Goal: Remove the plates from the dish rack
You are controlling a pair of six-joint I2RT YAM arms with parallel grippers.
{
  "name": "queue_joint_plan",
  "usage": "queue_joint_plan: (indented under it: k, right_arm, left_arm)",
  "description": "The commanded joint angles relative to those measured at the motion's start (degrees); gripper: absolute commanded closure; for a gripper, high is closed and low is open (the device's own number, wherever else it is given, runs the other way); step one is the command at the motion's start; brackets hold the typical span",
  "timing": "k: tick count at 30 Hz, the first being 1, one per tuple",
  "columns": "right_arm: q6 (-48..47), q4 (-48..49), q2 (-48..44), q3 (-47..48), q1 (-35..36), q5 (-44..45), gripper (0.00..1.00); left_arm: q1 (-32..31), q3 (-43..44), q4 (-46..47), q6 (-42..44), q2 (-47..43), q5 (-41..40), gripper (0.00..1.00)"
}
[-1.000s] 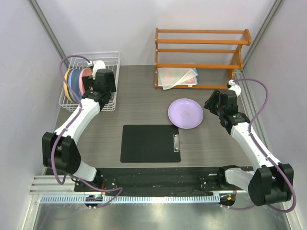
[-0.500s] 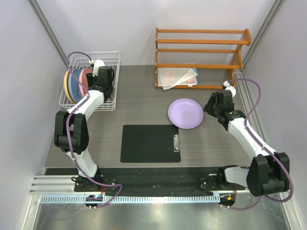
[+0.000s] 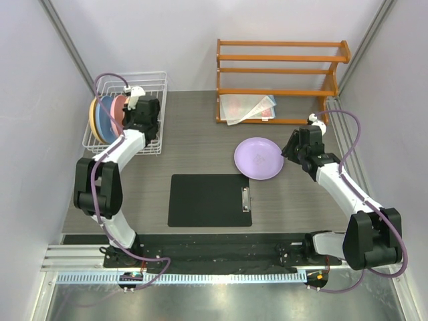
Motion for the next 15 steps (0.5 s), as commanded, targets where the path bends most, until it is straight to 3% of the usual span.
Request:
queue_joint_plan:
  k: [1,13,15]
  right_arm:
    - [0.09,2.02,-0.42,-0.38,0.43,-1.18,0.53]
    - [0.27,1.40,-1.56,-0.12,1.22,-3.02,0.51]
    - [0.09,1.14,-2.27,-0.03,1.31,-3.46,0.49]
  left_arm:
    - [-0.99,-1.25,9.93,1.81,-7.08,-6.17,1.00]
    - [-7.05,-0.72,23.91,20.79,-8.40,-18.47,1.00]
    - [-7.84,-0.46,22.96,21.33,-9.28,-19.27,1.00]
